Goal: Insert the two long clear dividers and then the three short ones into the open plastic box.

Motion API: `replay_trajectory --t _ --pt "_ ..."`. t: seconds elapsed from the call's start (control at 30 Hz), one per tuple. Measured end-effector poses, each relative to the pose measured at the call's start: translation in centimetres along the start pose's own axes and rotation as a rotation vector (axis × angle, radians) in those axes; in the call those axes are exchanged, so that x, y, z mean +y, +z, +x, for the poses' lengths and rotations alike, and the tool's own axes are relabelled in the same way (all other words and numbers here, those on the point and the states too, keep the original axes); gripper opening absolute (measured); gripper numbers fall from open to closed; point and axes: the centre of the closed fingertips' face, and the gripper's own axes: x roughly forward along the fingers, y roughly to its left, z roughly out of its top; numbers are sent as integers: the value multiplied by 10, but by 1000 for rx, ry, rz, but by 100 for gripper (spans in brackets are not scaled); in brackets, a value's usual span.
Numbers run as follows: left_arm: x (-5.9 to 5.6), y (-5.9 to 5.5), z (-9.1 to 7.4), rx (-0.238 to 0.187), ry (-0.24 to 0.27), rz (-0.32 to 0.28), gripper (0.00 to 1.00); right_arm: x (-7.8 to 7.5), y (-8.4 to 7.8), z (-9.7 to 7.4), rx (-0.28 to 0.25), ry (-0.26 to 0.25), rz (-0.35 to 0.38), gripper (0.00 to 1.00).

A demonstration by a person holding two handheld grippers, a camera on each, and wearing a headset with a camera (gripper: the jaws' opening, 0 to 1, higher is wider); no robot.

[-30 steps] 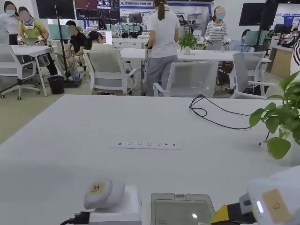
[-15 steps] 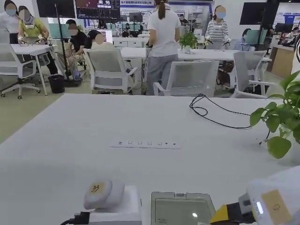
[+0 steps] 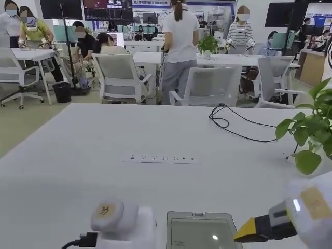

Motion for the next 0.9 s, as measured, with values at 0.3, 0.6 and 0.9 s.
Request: replay_trajectory --t 0.3,0.6,0.9 --pt "-13 -6 -4 40 -54 276 0 10 7 -12 -94 211 140 23" --pt "-28 -8 -8 47 -115 338 0 24 13 -11 -104 365 174 13" --pt "-36 -9 -10 46 -146 388 0 34 12 -9 -99 443 184 6"
